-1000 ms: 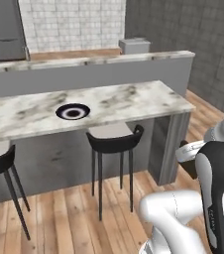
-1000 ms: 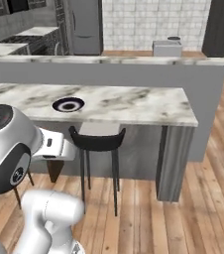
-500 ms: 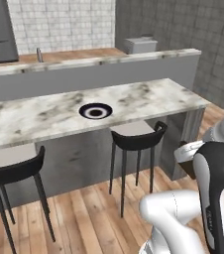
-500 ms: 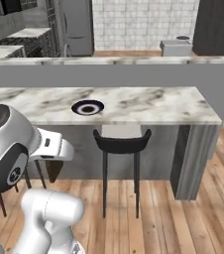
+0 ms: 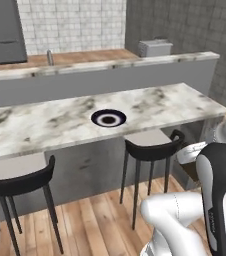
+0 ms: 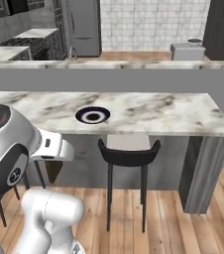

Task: Start the toaster. Once the lever pops up, take the bread to the plate on the dining counter.

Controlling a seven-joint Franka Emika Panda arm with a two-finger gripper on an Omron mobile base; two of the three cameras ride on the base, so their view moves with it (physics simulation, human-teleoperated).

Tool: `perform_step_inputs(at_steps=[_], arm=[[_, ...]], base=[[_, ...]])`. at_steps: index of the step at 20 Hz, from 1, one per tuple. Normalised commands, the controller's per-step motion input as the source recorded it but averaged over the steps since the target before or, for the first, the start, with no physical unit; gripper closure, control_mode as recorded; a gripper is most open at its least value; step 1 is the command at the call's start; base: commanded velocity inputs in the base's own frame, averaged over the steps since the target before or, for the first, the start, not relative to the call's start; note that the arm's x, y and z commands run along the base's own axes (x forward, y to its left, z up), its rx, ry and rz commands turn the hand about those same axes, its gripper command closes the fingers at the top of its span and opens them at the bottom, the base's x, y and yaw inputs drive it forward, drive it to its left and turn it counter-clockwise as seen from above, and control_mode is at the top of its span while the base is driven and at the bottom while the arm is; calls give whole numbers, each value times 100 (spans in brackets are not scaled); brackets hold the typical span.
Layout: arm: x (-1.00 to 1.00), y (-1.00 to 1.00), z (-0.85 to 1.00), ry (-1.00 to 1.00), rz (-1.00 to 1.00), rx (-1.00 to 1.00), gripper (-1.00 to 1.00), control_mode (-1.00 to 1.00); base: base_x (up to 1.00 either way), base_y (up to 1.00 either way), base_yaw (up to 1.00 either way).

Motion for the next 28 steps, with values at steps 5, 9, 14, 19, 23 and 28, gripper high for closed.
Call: perform_step_inputs(at_steps=[5, 9, 14, 19, 23, 28], arm=[[0, 0, 0, 0, 0, 0, 100, 100], [0, 0, 0, 0, 0, 0, 100, 100], [0, 0, 0, 0, 0, 0, 100, 100], [0, 0, 0, 0, 0, 0, 100, 100], [0, 0, 0, 0, 0, 0, 100, 100], [0, 0, 0, 0, 0, 0, 100, 100]], base=[[61, 21, 17], [39, 19, 10], [45, 13, 0], [36, 11, 0], [40, 18, 2], [49, 20, 10]])
